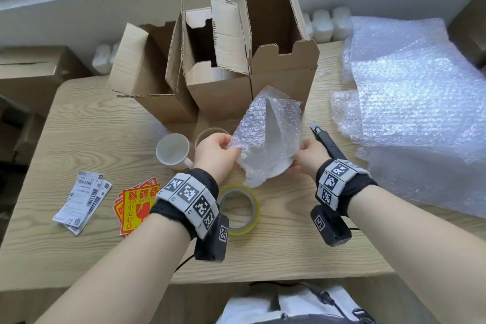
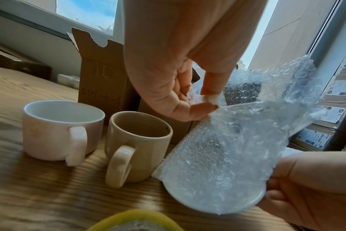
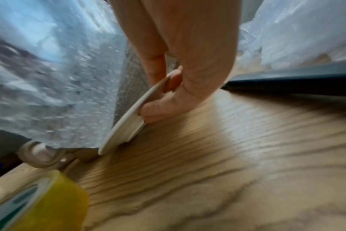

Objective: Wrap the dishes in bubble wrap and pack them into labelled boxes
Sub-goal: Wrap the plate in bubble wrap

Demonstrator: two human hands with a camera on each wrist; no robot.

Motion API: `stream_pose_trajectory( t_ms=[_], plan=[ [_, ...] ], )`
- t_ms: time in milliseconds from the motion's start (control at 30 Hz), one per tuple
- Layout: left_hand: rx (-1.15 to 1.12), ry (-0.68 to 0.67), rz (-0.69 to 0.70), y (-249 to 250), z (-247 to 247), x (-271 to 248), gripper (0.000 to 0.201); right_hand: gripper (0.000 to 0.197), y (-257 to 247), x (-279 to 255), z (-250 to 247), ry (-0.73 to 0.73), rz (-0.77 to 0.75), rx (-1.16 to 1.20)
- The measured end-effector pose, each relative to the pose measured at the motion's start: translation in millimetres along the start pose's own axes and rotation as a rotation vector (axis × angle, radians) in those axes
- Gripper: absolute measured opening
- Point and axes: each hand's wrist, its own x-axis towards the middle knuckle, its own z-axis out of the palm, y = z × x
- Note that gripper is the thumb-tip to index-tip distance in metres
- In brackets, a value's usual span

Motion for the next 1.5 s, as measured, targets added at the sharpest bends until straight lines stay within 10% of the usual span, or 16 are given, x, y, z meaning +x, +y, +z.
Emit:
stream_pose_trajectory(
  t_ms=[333,567,1233,1500],
  plan=[
    [0.094,-0.002,0.118,10,-3,10,0.005,0.021,-21,-72,-21,0.367,-0.379,-0.093],
    [0.232,-0.023,0.170,15,0,16,0.031,0.035,-30,-132,-29,0.603,-0.577,-0.054],
    [-0.352,-0.126,-0.133,52,41,-43,0.030,0.042,-8,-168,-70,0.507,-1.106,-0.260],
    [0.052,-0.023,0.178,48,41,-63,0.050,0.041,-2,-161,-66,0.370,-0.963,-0.425]
  ],
)
